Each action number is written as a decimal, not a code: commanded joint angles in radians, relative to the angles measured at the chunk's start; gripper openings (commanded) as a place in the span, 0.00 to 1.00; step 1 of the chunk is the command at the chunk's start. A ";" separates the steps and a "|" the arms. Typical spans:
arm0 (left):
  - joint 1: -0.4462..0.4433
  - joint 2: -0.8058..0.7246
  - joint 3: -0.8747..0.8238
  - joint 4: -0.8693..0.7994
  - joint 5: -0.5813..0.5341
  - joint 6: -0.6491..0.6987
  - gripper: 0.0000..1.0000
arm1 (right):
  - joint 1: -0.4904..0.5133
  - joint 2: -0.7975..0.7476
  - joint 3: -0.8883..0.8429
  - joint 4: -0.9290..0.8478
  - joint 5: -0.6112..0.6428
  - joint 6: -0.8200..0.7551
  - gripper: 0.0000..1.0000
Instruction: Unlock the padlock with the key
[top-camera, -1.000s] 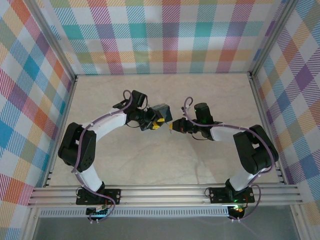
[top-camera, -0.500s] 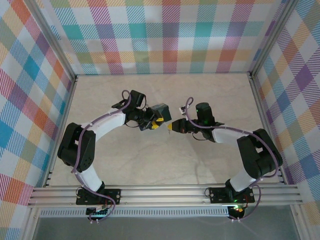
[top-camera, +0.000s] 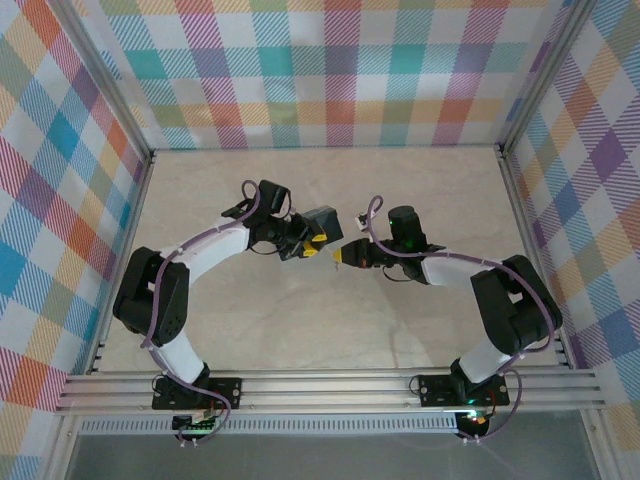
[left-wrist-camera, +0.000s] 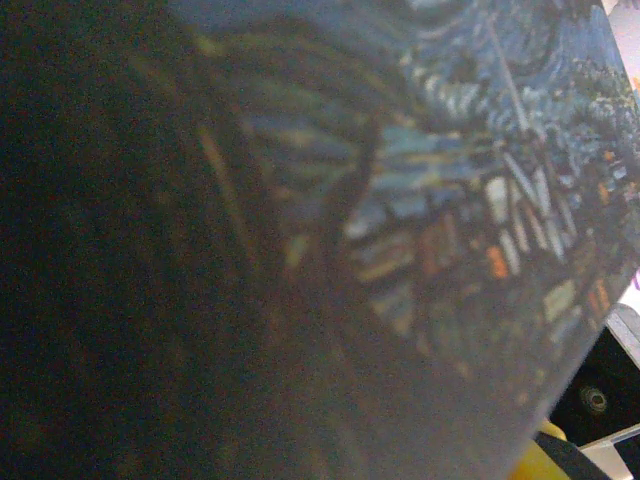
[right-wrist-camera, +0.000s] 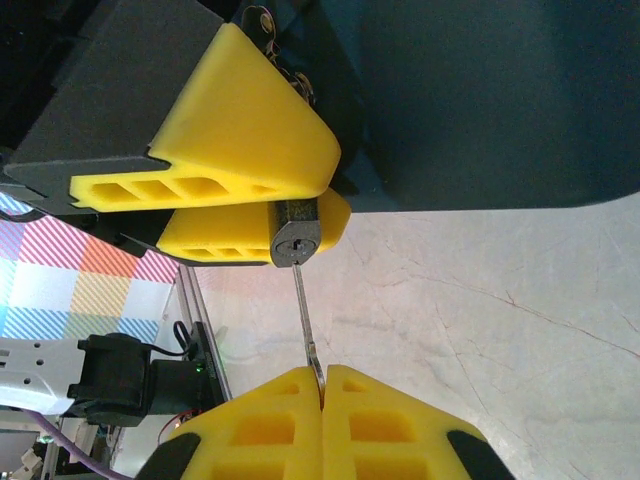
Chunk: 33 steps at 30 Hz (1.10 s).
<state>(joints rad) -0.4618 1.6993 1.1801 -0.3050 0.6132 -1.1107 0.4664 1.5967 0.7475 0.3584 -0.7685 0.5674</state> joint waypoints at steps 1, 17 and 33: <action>0.011 -0.053 -0.008 0.057 0.034 0.001 0.07 | 0.008 0.024 0.044 0.025 -0.021 -0.008 0.00; 0.009 -0.066 -0.020 0.073 0.039 -0.013 0.06 | 0.025 0.055 0.090 0.005 -0.008 -0.005 0.00; 0.004 -0.081 -0.036 0.077 0.049 0.005 0.05 | 0.020 0.086 0.110 0.067 0.011 0.099 0.00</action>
<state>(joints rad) -0.4553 1.6760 1.1484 -0.2588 0.6064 -1.1294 0.4885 1.6588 0.8146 0.3573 -0.7658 0.6170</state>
